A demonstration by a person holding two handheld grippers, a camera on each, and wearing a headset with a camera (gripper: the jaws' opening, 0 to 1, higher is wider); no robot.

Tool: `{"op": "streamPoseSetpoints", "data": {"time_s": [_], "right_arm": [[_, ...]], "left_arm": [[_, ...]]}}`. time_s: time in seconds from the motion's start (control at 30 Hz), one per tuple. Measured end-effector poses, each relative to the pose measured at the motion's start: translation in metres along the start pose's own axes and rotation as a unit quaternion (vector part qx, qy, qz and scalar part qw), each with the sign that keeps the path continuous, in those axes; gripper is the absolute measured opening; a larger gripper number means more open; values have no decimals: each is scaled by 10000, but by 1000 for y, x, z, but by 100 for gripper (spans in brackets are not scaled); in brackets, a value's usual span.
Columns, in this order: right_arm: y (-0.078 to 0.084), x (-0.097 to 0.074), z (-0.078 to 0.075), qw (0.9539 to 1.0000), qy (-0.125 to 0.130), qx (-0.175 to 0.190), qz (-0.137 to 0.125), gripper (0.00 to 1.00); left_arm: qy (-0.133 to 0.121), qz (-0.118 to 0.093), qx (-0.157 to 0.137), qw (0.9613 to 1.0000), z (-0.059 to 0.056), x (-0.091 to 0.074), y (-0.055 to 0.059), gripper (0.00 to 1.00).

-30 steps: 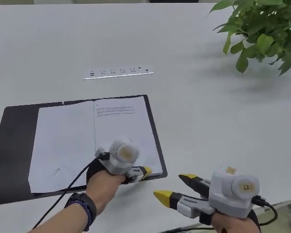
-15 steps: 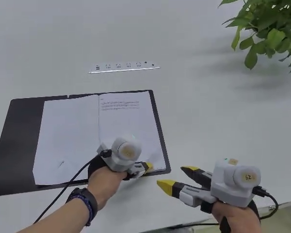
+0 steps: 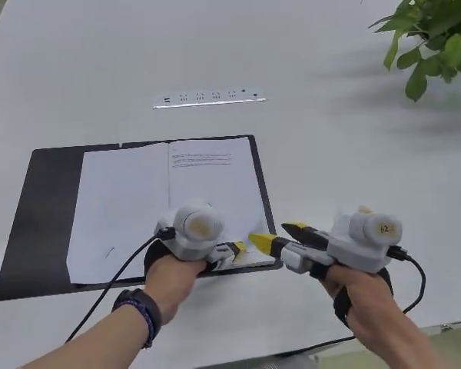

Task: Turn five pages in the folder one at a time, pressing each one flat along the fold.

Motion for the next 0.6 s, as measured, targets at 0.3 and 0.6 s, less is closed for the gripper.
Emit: {"op": "streamPoseSetpoints", "data": {"time_s": [0.3, 0.6], "right_arm": [[-5, 39, 6, 9988, -207, 430, 129, 48], [-7, 41, 11, 9984, -342, 438, 106, 38]], "left_arm": [[12, -63, -182, 9998, 3, -6, 3, 30], [-36, -152, -365, 9992, 2, -12, 8, 30]]}}
Point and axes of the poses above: the centre of the closed fingertips' face, and the gripper's own axes: x roughly forward along the fingers, z roughly to its left, y roughly out of its underside, the point moved 5 cm from there along -x, roughly backward along the fingers, and after that the axes turned 13 degrees about y, right-handed, at the moved point
